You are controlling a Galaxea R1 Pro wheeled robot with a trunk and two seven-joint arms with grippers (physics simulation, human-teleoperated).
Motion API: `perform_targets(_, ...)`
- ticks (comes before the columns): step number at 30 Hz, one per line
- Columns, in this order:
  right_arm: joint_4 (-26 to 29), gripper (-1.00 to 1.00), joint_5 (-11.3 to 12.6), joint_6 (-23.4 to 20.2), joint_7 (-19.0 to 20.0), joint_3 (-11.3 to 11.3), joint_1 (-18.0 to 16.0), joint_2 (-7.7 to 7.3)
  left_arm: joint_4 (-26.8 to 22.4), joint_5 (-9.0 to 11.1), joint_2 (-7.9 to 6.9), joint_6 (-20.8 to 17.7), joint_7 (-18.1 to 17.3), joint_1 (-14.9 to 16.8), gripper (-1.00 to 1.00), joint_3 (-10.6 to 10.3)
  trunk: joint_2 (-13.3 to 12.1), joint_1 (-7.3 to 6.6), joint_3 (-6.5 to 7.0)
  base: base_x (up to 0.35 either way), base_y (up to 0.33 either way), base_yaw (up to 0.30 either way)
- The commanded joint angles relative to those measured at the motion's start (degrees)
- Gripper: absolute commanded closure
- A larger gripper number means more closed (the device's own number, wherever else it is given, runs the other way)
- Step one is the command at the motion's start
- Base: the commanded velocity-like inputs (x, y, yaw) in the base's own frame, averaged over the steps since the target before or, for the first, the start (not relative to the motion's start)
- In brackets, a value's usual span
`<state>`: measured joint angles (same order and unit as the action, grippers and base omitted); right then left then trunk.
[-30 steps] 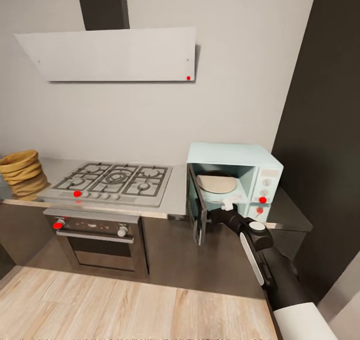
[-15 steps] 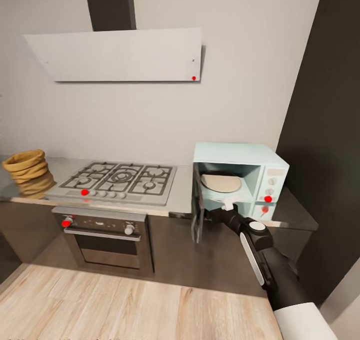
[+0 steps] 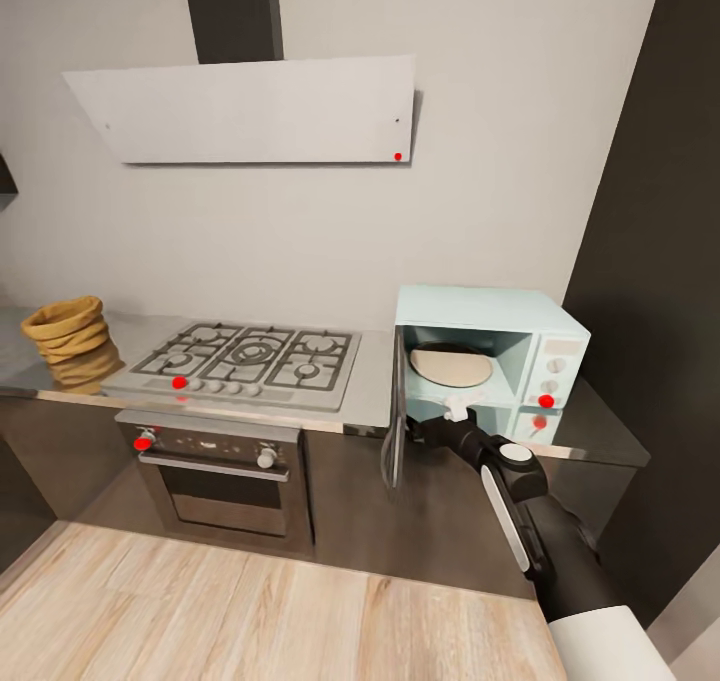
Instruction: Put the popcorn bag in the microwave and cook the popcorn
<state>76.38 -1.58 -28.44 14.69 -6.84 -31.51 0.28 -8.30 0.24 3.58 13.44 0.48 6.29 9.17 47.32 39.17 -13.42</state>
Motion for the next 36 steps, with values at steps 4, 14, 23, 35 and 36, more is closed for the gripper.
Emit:
perform_targets(4,0.0,-1.00,-0.2,-0.3,0.3,0.1,0.0,-0.09,0.0,0.0,0.02,0.2,0.0,0.0,-1.00,0.2,0.1,0.01,-0.08,0.000,0.000,0.000)
perform_targets(14,0.1,-1.00,-0.3,-0.3,0.2,4.0,0.0,-0.36,0.0,0.0,0.02,0.2,0.0,0.0,-1.00,0.2,0.1,0.01,-0.08,0.000,0.000,0.000)
perform_targets(23,0.1,-1.00,-0.8,-0.2,0.4,4.5,0.0,-0.90,0.0,0.0,0.06,0.2,0.0,0.0,-1.00,0.1,0.1,0.01,-0.08,0.000,-0.013,0.000)
perform_targets(35,1.7,-1.00,-0.9,0.2,0.0,4.5,0.0,-0.91,0.0,-0.1,0.11,0.2,0.0,0.1,-1.00,0.4,0.1,0.01,-0.08,-0.047,-0.161,0.000)
perform_targets(36,1.7,-1.00,-0.8,0.2,0.0,4.5,0.2,-0.90,0.0,0.1,0.11,0.2,0.0,0.1,-1.00,0.4,0.1,0.01,-0.08,-0.151,-0.009,0.000)
